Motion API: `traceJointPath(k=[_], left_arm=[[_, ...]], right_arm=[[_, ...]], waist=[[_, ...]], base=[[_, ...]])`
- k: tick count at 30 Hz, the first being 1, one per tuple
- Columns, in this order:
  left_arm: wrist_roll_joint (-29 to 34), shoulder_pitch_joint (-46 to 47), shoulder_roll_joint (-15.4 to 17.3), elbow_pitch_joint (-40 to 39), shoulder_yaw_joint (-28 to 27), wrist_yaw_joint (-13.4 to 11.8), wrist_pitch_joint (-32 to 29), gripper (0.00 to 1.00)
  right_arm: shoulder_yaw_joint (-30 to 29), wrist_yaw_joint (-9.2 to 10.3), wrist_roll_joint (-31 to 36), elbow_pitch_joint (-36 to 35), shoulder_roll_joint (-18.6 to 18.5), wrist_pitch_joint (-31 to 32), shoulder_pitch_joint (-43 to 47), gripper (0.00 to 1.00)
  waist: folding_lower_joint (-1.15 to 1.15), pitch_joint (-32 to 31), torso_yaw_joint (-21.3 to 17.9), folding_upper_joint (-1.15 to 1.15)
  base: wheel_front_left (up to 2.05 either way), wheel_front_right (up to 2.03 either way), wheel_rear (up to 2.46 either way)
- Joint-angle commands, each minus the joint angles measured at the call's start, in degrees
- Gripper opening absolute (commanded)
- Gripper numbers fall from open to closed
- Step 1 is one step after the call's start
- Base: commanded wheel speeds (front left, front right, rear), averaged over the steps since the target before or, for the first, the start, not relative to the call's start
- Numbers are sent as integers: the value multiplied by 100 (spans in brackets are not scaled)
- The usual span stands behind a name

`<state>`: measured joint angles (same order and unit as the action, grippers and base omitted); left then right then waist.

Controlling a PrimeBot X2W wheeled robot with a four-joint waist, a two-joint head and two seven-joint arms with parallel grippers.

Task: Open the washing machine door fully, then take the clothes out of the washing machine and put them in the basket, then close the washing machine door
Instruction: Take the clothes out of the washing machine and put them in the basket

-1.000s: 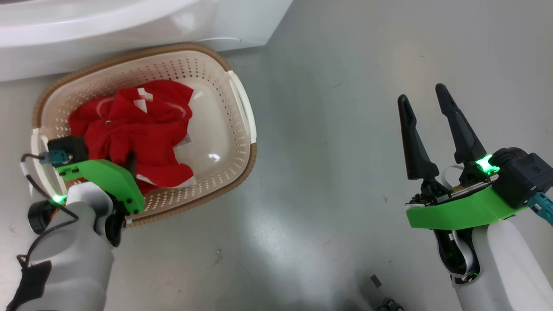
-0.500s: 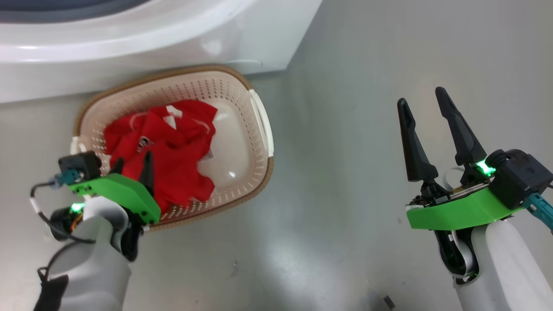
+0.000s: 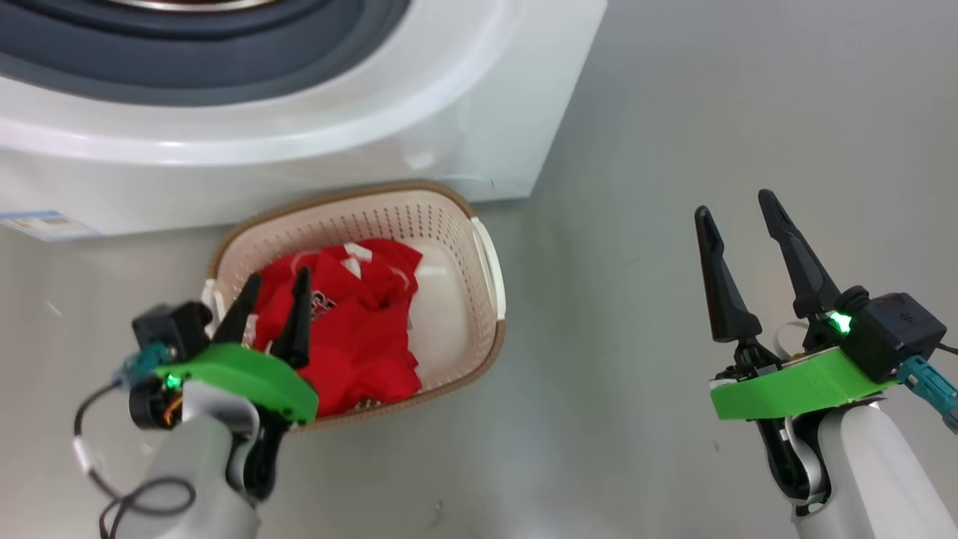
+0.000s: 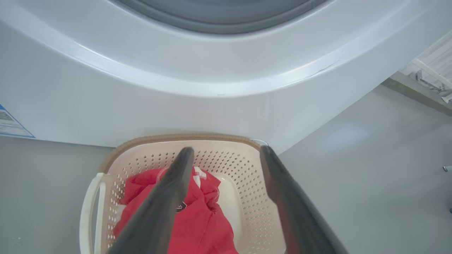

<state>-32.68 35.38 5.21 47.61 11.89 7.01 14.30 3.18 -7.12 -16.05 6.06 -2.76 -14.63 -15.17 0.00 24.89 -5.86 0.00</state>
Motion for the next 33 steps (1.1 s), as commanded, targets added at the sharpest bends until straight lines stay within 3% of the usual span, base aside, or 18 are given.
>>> traceJointPath(k=[1, 11, 18, 26, 33], left_arm=[[130, -335, 202, -396, -231, -52, 68, 100], [929, -1724, 179, -2746, -653, -35, 69, 100], [1481, -2414, 48, -3840, -1039, -167, 69, 100], [1830, -3143, -84, -4724, -1360, -316, 70, 100], [1952, -3792, -89, -4939, -1598, -372, 70, 100]], right_arm=[[102, -36, 67, -118, -11, -37, 130, 100], [-57, -36, 149, 55, -11, -37, 335, 100], [-151, -36, 292, 146, -11, -37, 488, 100], [-204, -36, 401, 62, -11, -37, 838, 100], [-177, -36, 511, -152, -11, -37, 1212, 100]], waist=[[0, -393, 149, 0], [0, -1191, 214, 0], [0, -1656, 233, 0], [0, -2104, 238, 0], [0, -2399, 100, 0]], base=[[0, 0, 0], [0, 0, 0], [0, 0, 0], [0, 0, 0], [0, 0, 0]])
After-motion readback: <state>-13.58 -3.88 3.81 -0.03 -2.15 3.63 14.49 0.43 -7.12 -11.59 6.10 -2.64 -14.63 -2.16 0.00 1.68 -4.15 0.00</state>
